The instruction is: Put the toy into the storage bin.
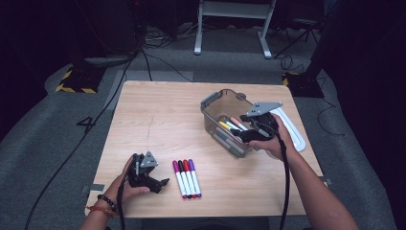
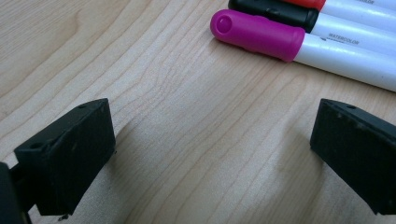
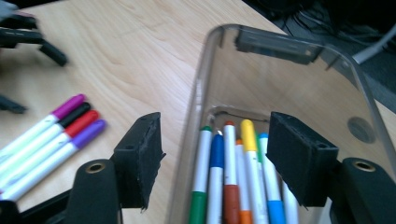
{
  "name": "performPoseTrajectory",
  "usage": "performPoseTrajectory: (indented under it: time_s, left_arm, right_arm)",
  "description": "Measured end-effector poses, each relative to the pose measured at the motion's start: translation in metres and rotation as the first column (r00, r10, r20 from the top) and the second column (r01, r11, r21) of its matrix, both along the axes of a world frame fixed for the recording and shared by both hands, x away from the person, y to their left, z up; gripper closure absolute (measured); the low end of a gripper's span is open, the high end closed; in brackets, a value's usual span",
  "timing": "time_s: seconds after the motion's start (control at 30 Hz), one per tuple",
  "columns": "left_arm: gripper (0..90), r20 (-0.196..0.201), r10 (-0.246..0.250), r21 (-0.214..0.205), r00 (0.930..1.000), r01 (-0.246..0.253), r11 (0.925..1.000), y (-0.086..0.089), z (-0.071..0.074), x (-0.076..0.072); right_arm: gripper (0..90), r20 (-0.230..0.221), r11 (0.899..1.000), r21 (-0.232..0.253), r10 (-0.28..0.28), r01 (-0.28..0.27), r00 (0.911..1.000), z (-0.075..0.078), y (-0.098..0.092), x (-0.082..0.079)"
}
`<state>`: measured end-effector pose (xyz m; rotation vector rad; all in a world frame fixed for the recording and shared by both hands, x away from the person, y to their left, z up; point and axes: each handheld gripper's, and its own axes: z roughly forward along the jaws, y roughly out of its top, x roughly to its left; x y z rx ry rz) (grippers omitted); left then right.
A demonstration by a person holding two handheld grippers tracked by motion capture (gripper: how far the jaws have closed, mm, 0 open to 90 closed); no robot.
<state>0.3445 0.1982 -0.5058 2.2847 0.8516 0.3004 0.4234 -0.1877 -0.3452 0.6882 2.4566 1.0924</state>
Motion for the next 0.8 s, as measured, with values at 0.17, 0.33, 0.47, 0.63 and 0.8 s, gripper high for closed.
performPoseTrajectory:
  time_s: [0.17, 0.33, 0.47, 0.63, 0.8]
  left_arm:
    - [0.4, 0.0, 0.001, 0.001, 1.0, -0.001, 1.0, 0.0, 0.0, 0.0]
    - [0.4, 0.0, 0.0, 0.001, 1.0, 0.0, 1.0, 0.0, 0.0, 0.0]
    - [0.4, -0.001, 0.001, 0.001, 1.0, -0.001, 1.0, 0.0, 0.0, 0.0]
    - [0.4, -0.001, 0.001, 0.0, 1.0, -0.001, 1.0, 0.0, 0.0, 0.0]
    - [0.3, -0.002, 0.0, -0.001, 1.0, 0.0, 1.0, 0.0, 0.0, 0.0]
  right_arm:
    - [35.9, 0.016, 0.999, 0.023, 0.045, -0.045, 0.9989, -0.005, 0.0, -0.026]
    - [36.2, 0.0, 0.994, 0.009, 0.107, -0.107, 0.9943, -0.024, 0.008, -0.047]
    - [36.2, -0.023, 0.988, 0.018, 0.153, -0.152, 0.988, -0.04, 0.016, -0.059]
    - [37.5, -0.05, 0.98, 0.018, 0.198, -0.197, 0.979, -0.063, 0.03, -0.067]
    - [39.3, -0.091, 0.974, 0.018, 0.227, -0.227, 0.9695, -0.088, 0.057, -0.066]
